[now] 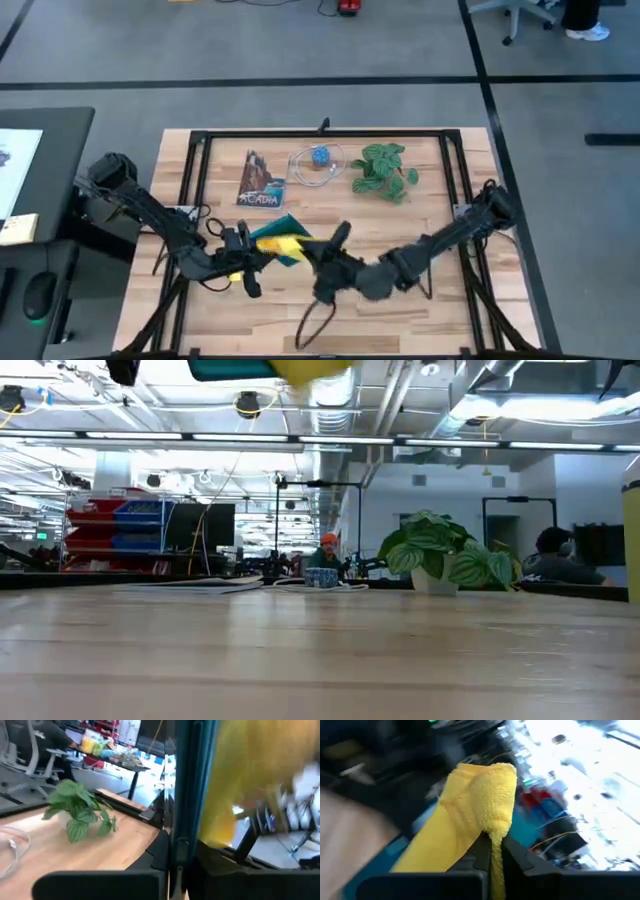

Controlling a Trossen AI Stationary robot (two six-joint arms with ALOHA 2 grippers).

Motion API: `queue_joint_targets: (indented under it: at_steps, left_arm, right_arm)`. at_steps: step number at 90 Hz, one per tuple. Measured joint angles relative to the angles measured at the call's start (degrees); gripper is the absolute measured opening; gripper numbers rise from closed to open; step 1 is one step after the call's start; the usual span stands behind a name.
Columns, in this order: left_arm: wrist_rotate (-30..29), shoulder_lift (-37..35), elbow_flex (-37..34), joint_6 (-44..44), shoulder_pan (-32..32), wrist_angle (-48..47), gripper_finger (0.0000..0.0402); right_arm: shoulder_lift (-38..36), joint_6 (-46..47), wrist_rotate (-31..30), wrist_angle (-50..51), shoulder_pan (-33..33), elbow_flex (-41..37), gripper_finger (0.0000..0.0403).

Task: Apply microfiber cloth
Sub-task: Wipe the blue tablet with the microfiber cloth

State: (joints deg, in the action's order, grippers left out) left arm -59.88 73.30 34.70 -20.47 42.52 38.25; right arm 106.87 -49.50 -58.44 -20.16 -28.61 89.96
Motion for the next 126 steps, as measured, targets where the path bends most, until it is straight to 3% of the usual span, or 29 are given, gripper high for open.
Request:
queue_joint_targets:
  at_steps: [9,17,26,36,44,60,71,102,114,126]
  left_arm:
    - [0.6,1.7,1.2,-0.2,-0.4,0.1,0.0009]
    - [0.3,1.7,1.9,0.6,-0.4,0.1,0.0009]
    - [0.6,1.7,2.2,1.7,-0.4,0.4,0.0009]
    - [0.4,1.7,2.2,2.5,-0.4,1.3,0.0009]
    - [0.3,1.7,2.2,1.9,-0.6,1.4,0.0009]
    - [1.7,1.8,2.2,1.7,-0.6,1.4,0.0009]
    - [2.8,1.8,2.2,1.2,-0.6,1.3,0.0009]
    - [1.5,1.9,2.2,2.9,-0.8,1.7,0.0009]
    - [2.6,1.9,2.2,3.1,-0.7,1.9,0.0009]
    - [2.9,1.9,2.2,3.1,-0.4,2.3,0.0009]
  right_arm:
    - [0.0,1.8,1.3,1.8,1.3,0.1,0.0004]
    - [0.1,7.5,2.5,10.4,1.3,0.1,0.0004]
    - [0.1,18.7,8.2,23.0,0.8,0.0,0.0004]
    - [0.3,23.6,8.9,28.4,0.8,-0.1,0.0004]
    - [0.2,20.2,5.8,23.8,0.8,-0.1,0.0004]
    - [0.1,6.2,3.7,2.7,1.0,0.0,0.0004]
    - [0.1,5.9,3.8,0.1,1.8,0.0,0.0004]
    - [0.3,31.0,6.9,29.1,1.7,0.0,0.0004]
    - [0.3,33.0,5.6,34.8,0.6,0.1,0.0004]
    - [0.3,33.1,-0.4,40.1,-0.9,0.0,0.0004]
